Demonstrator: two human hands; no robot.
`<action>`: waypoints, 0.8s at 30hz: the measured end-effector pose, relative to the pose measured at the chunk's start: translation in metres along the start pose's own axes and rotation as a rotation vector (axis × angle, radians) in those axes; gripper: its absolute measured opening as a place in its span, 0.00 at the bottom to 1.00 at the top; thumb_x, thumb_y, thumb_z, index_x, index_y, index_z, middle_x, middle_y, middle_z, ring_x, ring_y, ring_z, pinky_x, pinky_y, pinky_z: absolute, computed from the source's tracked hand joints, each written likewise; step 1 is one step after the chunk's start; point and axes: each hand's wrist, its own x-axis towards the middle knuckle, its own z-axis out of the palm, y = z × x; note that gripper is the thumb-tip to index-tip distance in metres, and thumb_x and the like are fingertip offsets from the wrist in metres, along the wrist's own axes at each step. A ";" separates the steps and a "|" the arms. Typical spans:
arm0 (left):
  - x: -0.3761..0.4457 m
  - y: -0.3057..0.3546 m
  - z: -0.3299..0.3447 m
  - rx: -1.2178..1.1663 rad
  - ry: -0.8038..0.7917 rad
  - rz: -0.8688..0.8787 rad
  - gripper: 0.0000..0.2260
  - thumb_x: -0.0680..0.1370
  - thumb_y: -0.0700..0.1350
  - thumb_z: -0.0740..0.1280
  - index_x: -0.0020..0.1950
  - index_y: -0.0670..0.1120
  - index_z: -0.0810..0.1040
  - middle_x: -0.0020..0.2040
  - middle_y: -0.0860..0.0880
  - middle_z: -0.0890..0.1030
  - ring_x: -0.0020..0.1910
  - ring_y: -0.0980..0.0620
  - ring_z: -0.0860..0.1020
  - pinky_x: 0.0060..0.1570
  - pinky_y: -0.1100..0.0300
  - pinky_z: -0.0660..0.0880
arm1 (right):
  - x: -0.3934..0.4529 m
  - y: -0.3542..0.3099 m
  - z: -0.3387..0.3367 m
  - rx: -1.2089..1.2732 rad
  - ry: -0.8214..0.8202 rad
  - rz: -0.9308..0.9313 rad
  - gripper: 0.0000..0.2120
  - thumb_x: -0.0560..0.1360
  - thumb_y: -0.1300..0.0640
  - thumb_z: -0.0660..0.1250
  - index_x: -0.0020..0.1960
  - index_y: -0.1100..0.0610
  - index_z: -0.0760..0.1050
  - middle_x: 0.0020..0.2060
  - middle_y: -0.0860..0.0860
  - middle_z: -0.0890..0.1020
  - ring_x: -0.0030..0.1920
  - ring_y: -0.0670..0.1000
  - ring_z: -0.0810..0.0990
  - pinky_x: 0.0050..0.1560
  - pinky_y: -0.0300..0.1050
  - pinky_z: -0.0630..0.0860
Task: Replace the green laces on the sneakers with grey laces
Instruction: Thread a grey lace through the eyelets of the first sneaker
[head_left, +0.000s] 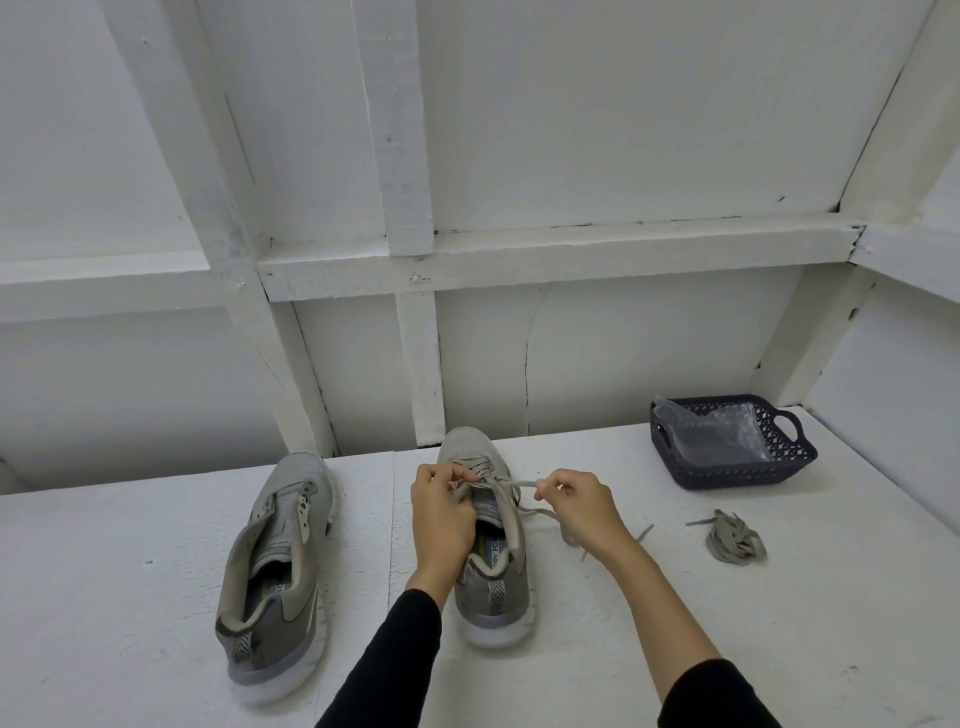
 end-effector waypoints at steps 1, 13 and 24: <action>0.000 0.000 0.000 0.007 -0.003 -0.005 0.17 0.73 0.30 0.65 0.41 0.54 0.77 0.49 0.57 0.72 0.54 0.51 0.74 0.53 0.53 0.77 | 0.000 0.001 -0.002 0.036 -0.001 0.006 0.14 0.79 0.53 0.64 0.37 0.54 0.78 0.28 0.48 0.71 0.30 0.47 0.67 0.31 0.37 0.63; -0.002 0.002 -0.003 -0.046 0.026 -0.084 0.14 0.73 0.32 0.65 0.44 0.53 0.74 0.48 0.53 0.77 0.47 0.52 0.77 0.47 0.47 0.78 | -0.020 0.042 0.014 -0.143 -0.121 0.232 0.06 0.76 0.54 0.66 0.41 0.55 0.75 0.42 0.50 0.81 0.42 0.48 0.78 0.42 0.43 0.74; -0.003 0.002 -0.001 0.008 0.036 -0.096 0.12 0.75 0.36 0.66 0.43 0.54 0.74 0.49 0.52 0.77 0.47 0.52 0.77 0.45 0.52 0.77 | -0.011 0.073 -0.012 -0.498 0.359 0.346 0.13 0.81 0.58 0.58 0.62 0.60 0.74 0.59 0.58 0.73 0.59 0.57 0.71 0.47 0.45 0.71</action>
